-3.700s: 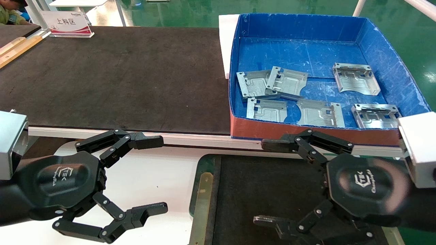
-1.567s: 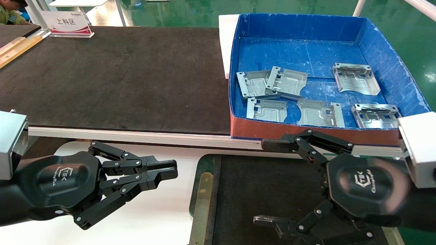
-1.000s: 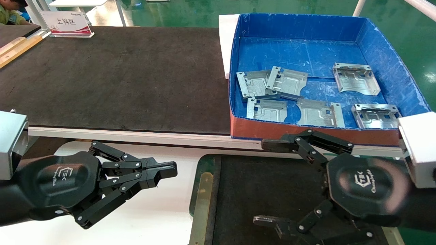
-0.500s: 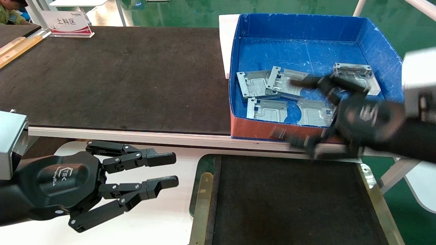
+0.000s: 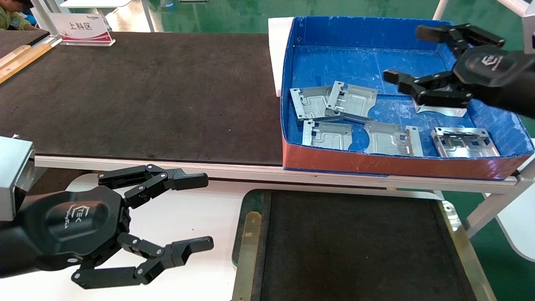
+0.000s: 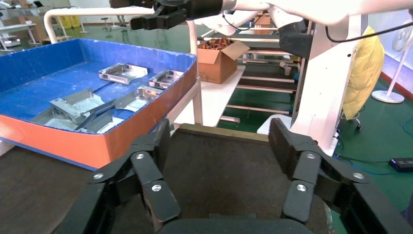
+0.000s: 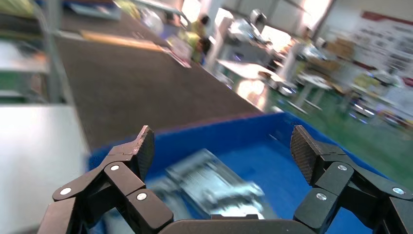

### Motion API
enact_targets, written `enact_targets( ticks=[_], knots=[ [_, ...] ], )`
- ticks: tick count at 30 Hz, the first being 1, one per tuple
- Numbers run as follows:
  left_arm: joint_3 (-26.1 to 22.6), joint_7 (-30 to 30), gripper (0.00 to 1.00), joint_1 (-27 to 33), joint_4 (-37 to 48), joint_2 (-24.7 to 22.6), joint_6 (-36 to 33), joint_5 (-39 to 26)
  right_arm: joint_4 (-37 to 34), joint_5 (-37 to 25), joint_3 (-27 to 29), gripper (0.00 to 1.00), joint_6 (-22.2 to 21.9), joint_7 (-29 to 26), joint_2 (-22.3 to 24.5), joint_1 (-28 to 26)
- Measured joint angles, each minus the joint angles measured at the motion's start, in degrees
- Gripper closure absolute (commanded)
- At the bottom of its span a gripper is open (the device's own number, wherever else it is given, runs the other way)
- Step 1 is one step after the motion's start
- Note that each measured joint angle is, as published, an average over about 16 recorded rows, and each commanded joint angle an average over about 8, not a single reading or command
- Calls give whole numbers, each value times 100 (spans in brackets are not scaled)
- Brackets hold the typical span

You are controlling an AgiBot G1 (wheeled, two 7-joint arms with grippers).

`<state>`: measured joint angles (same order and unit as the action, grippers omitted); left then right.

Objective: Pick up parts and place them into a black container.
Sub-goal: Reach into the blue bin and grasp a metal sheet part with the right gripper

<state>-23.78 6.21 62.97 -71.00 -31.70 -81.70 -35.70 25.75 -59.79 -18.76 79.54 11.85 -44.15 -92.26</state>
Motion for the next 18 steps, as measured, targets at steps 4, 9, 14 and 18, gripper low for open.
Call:
enact_targets(
  ticks=[4,9,14,18],
  knots=[
    [0,0,0,0,0,0,0,0,-653,-349,-151,0,-441,171,-123,-429],
    [0,0,0,0,0,0,0,0,-1364,-650,-266,0,-1222,336,-326,-838],
    [0,0,0,0,0,0,0,0,-1917,-804,-314,0,-2041,354,-546,-1087],
    [0,0,0,0,0,0,0,0,-2260,-854,-329,0,-2545,237,-709,-1194]
  ],
)
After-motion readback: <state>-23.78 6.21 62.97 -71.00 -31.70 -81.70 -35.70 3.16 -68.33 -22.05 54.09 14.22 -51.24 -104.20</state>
